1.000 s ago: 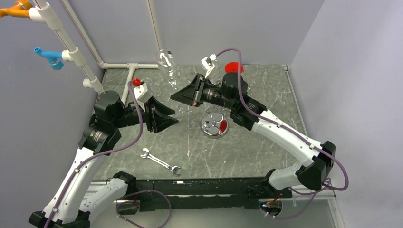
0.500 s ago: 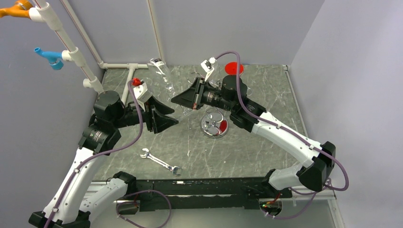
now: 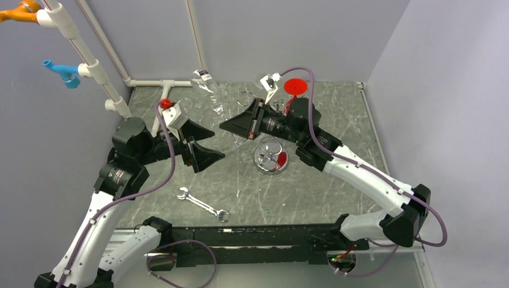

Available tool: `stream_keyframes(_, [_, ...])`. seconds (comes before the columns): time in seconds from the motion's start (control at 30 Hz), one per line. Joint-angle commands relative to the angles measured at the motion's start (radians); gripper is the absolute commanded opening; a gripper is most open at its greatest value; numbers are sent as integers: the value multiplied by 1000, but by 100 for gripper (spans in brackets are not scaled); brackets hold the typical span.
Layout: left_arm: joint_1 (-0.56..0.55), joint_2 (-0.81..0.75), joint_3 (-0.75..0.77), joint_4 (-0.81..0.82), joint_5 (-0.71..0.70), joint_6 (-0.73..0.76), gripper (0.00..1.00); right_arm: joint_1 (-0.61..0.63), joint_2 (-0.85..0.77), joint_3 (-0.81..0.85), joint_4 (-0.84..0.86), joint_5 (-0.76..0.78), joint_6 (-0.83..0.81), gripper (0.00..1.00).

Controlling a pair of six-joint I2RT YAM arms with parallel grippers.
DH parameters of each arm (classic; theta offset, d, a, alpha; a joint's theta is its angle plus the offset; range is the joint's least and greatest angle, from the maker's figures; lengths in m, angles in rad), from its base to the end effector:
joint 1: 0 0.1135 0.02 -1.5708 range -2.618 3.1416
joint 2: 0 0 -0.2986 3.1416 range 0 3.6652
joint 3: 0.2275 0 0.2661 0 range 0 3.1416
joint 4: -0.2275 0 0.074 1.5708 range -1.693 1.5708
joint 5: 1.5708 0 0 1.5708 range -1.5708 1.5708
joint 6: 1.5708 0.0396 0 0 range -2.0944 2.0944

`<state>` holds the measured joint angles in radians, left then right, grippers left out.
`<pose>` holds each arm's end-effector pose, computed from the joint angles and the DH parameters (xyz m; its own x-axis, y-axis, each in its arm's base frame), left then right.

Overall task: Take the wine glass off the wine glass rack
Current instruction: Place the wine glass at the center of the board.

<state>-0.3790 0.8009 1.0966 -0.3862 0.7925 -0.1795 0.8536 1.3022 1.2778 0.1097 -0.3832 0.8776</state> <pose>0.1234 -0.0795 0.4516 -0.2466 -0.0367 -0.9684 0.8889 0.3895 -0.2411 0.1937 0.2447 0.4645 -0.6902 0.2940 -0.6612 -0.6462 0.1607 0.7461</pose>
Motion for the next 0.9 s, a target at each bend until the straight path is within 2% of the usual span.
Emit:
stream_keyframes(0.0, [5, -18, 47, 15, -30, -20, 93, 3, -61, -7, 147, 16, -26, 0])
stream_keyframes(0.1, [5, -24, 51, 24, -34, -36, 99, 4, -71, -16, 154, 21, -30, 0])
stream_keyframes(0.3, [5, -17, 58, 82, -72, -118, 99, 4, -106, -35, 147, 38, -46, 0])
stream_keyframes(0.7, [5, 1, 18, 292, -90, -310, 99, 5, -187, -106, 173, 45, -85, 0])
stream_keyframes(0.87, [5, 10, -36, 465, -90, -447, 99, 3, -209, -135, 191, 41, -93, 0])
